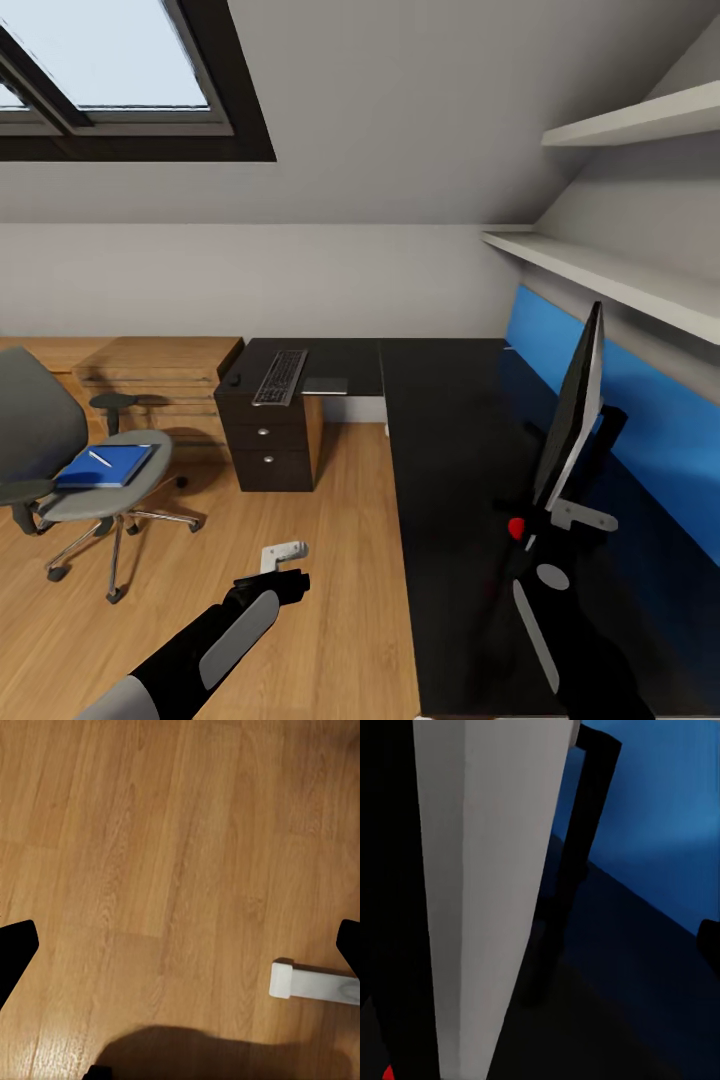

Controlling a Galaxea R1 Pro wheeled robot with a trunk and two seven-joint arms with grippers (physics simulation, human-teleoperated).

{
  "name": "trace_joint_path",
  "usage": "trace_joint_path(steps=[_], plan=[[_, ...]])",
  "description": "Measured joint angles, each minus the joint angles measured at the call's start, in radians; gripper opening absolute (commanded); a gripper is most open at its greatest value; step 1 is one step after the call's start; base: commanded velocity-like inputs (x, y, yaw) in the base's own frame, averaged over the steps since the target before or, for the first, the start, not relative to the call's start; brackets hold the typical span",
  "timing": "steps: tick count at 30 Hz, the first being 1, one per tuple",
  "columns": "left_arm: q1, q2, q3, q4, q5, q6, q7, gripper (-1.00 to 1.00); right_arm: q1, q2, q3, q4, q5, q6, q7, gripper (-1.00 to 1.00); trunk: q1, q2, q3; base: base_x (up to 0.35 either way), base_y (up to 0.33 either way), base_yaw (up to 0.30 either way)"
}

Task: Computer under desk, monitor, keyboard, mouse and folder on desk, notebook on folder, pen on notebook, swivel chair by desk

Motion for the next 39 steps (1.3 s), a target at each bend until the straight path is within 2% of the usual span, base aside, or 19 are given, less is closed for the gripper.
trace_joint_path(steps=[10,25,39], plan=[[0.0,0.0,0.0,0.0,0.0,0.0,0.0,1.0,-0.003,-0.015,-0.01,0.026,-0.002,-0.001,0.0,1.0,0.0,0.0,0.0,0.0,-0.198,0.0],[0.0,0.0,0.0,0.0,0.0,0.0,0.0,1.0,-0.003,-0.017,-0.014,0.03,0.001,-0.002,0.001,1.0,0.0,0.0,0.0,0.0,-0.296,0.0],[0.0,0.0,0.0,0.0,0.001,0.001,0.0,1.0,-0.003,-0.016,-0.006,0.034,-0.004,-0.027,0.011,1.0,0.0,0.0,0.0,-0.07,-0.034,0.0]])
